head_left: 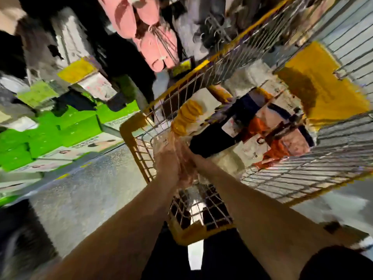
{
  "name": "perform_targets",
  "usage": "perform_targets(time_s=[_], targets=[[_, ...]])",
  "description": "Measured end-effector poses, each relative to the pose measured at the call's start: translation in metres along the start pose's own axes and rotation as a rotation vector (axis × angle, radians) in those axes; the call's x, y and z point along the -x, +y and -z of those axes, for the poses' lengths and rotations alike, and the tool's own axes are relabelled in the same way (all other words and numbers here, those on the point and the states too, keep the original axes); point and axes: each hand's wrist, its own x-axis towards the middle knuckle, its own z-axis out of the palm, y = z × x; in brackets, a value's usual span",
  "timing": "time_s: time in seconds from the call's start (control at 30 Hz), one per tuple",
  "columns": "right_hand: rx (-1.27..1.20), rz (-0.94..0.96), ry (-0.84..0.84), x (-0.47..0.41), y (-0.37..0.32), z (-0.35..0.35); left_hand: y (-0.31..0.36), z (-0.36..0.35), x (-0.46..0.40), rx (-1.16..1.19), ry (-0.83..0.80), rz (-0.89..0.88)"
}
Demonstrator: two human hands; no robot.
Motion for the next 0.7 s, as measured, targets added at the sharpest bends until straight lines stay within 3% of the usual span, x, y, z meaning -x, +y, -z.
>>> perform_targets(time_s=[0.1,0.3,0.43,0.57,0.7], targets=[[-0.152,-0.001,-0.09,-0.007,-0.007,-0.001,-0.015,-0.007,-0.018,0.114,0.079,0.155],[-0.194,-0.005,-0.14,-0.029,-0.013,-0.014,-0.036,-0.017,-0.046,0.07,0.327,0.21],[-0.259,-0.007,-0.16,-0.037,-0.018,-0.019,-0.033,-0.019,-0.043,0.124,0.31,0.256],[-0.307,-0.073,-0.244,-0.043,-0.013,-0.016,-0.037,-0.022,-0.041,0.02,0.307,0.257],[-0.332,-0.046,-0.293,-0.042,-0.008,-0.005,-0.041,-0.021,-0.048,0.211,0.329,0.315]])
